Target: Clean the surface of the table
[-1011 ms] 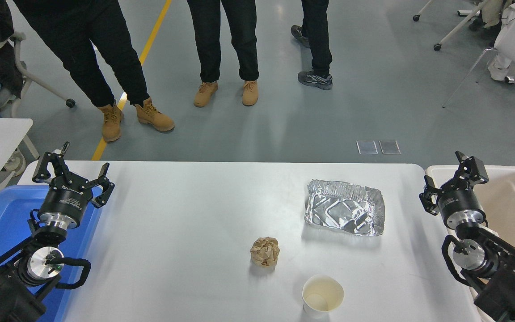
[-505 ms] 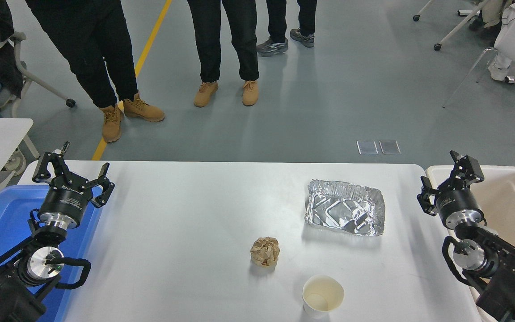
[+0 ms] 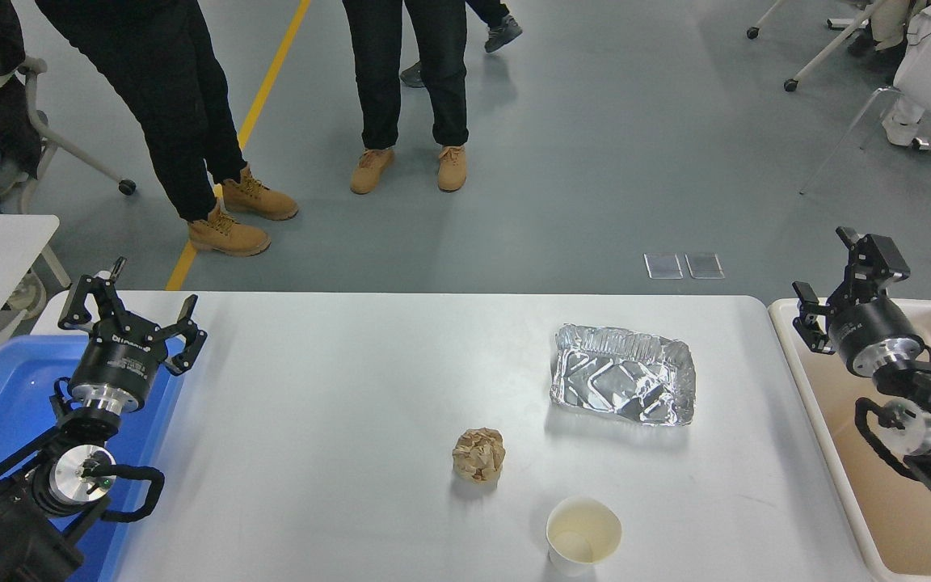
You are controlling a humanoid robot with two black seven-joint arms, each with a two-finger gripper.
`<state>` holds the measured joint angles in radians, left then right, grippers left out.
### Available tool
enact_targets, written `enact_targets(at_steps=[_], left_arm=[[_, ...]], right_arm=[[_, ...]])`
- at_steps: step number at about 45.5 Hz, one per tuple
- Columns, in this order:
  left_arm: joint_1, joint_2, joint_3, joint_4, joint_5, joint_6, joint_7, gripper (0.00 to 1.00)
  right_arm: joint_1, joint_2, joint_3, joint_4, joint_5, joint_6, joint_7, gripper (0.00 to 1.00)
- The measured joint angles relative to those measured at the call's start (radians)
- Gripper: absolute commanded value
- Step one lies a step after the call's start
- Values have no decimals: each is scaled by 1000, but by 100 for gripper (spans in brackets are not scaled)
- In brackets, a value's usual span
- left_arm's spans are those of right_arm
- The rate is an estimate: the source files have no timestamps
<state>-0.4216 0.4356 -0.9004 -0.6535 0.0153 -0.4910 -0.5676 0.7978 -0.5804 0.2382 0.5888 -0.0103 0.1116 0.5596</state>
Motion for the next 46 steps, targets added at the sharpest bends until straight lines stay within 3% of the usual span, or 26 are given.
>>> enact_targets(at_steps=[19,46], left_arm=[[0,0,0,0,0,0,0,99],[0,0,0,0,0,0,0,99]], right_arm=[[110,-76,-270,42,-40,2,-1,99],[242,-113,-541,47,-500,20,-2,99]])
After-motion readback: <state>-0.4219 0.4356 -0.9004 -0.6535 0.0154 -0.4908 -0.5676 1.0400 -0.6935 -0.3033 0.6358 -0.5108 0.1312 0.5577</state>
